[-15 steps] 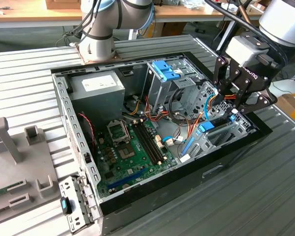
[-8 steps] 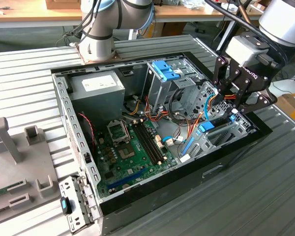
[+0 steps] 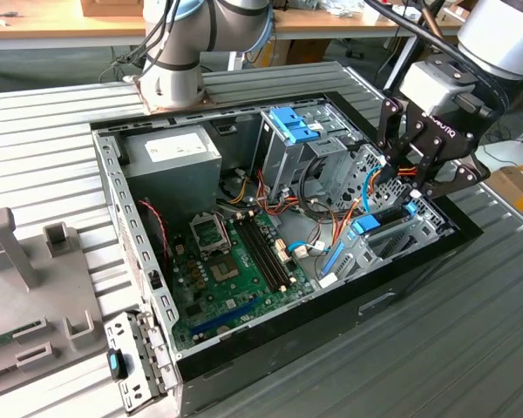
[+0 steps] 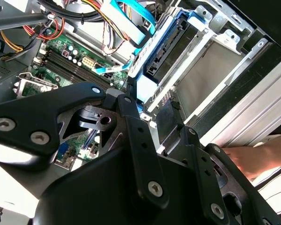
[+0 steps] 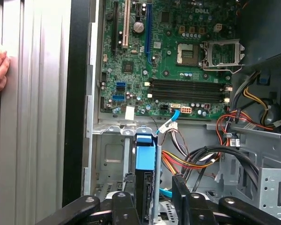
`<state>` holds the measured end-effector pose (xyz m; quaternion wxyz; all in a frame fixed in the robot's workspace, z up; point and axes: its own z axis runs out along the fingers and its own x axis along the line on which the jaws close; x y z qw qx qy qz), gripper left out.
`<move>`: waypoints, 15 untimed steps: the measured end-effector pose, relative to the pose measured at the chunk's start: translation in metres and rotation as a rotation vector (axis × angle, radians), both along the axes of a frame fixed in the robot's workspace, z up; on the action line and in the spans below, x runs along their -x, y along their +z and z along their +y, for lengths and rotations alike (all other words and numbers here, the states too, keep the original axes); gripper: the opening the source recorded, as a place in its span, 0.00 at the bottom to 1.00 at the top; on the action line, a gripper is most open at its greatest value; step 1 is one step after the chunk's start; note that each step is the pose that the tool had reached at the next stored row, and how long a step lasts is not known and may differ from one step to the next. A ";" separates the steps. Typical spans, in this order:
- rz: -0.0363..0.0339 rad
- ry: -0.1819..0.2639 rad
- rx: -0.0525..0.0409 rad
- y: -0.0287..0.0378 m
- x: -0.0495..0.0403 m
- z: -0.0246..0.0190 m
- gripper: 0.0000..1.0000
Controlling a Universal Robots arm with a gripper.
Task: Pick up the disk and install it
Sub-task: 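Insert the first disk wire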
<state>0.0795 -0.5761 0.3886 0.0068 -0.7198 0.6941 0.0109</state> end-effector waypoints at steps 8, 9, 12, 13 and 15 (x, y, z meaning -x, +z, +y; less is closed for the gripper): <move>0.0000 0.008 0.0000 -0.0001 -0.0031 0.0008 0.44; 0.0000 0.039 0.0002 -0.0001 -0.0044 0.0009 0.44; 0.0000 0.088 -0.0002 -0.0008 -0.0097 0.0010 0.44; 0.0000 0.092 0.0000 -0.0007 -0.0126 0.0013 0.44; 0.0000 0.103 -0.0001 -0.0008 -0.0192 0.0020 0.44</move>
